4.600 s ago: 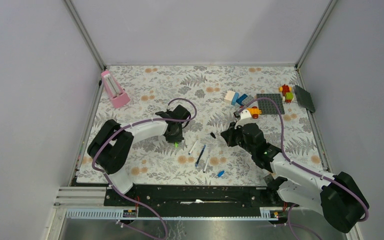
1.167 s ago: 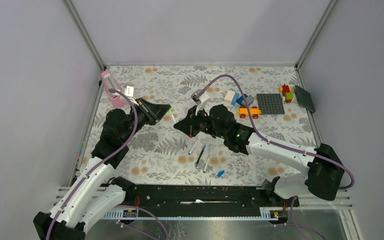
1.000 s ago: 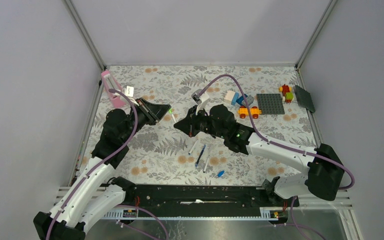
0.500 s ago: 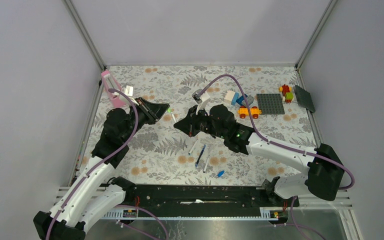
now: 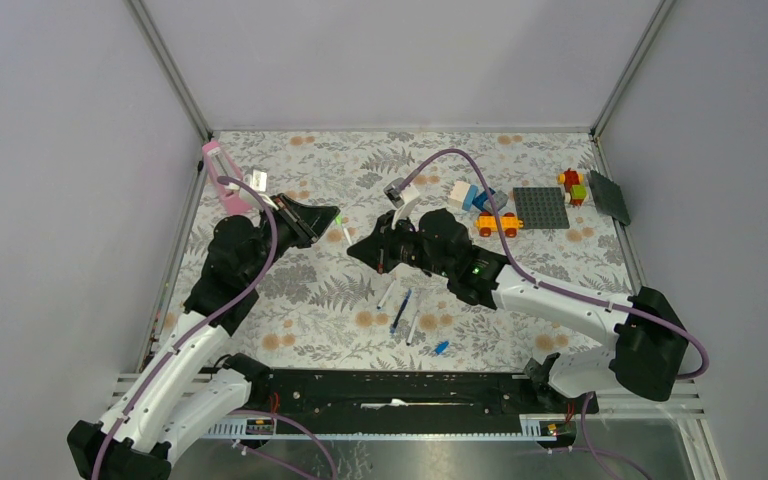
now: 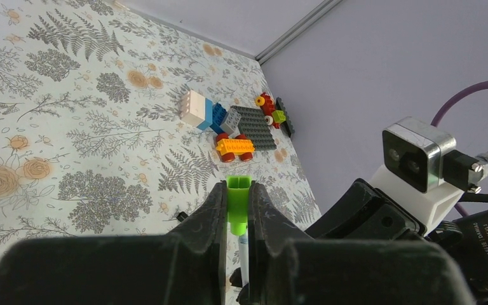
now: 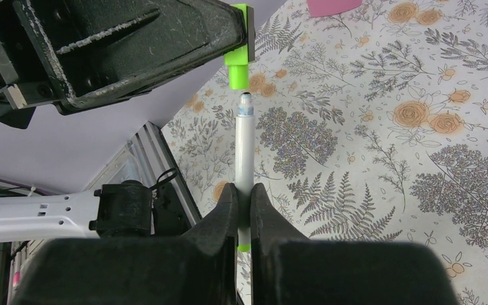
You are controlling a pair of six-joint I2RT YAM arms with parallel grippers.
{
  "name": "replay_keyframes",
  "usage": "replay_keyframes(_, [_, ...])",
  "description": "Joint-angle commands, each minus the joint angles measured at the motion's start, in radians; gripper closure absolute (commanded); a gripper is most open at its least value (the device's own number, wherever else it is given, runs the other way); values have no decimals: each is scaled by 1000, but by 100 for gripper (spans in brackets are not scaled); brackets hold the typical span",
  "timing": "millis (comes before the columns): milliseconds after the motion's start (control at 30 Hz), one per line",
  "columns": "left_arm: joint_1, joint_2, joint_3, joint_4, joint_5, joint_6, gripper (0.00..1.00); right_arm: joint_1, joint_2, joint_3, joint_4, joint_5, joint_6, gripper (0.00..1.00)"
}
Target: Insert the pens into the pen caps
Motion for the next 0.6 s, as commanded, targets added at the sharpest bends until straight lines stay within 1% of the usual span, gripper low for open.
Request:
replay_keyframes(0, [4, -1, 34, 56, 1, 8, 100, 3, 11, 44, 53, -27, 10, 100])
replay_keyframes(567, [4, 9, 23, 66, 13, 2, 100, 3, 12, 46, 54, -24, 10, 100])
